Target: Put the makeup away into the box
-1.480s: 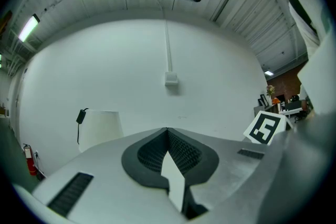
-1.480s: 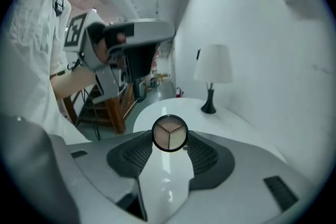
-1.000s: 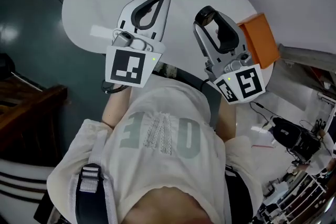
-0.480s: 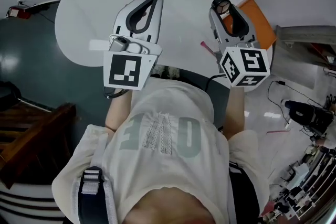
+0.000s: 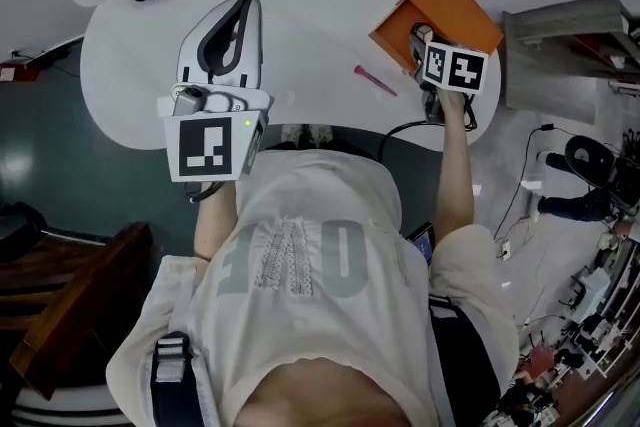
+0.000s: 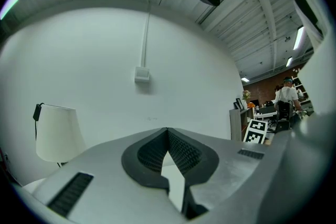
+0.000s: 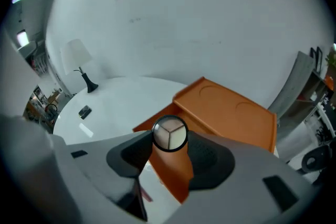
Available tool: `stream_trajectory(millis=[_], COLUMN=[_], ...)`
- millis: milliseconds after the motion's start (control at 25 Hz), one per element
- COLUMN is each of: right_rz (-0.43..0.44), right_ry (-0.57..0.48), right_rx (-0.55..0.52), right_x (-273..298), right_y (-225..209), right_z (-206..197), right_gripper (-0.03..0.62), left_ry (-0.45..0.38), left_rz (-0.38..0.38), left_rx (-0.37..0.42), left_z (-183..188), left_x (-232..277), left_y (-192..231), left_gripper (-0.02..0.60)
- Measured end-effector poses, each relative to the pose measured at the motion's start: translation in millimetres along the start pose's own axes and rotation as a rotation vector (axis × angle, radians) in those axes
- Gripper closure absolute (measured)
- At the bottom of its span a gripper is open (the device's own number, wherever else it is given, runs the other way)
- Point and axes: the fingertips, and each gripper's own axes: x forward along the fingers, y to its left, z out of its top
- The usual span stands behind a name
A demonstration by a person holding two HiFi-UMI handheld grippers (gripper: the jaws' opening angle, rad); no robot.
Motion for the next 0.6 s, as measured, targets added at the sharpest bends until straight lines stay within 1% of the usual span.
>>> stream_trajectory(millis=[120,200,440,600], right_rz=[-0.005,-0.006,0.005,0.006], right_ry=[0.076,0.109,0.164,0.174], right_rx=[0.02,0.014,-0.032,-0.044], right_x=[20.8,32.5,61.5,73.1], right_y=[-15.6,-21.6,-24.7,-22.5], right_z=[-20.1,-28.0,-30.0,-27.2], right_gripper=[0.379,0.379,0.379,0.379], left_ry=[0.006,0.011,0.025,0.04], left_rz=[-0.002,0.0,0.016,0.018], left_rx=[0.004,0.008,0.013,0.013], left_z=[-1.9,-2.7,-6.5,-10.0], left_x=[0.2,-0.1,0.0,-0.8], left_y=[-3.7,-5.0,-2.4,-1.2], left_gripper=[0.575,0.575,0.575,0.575])
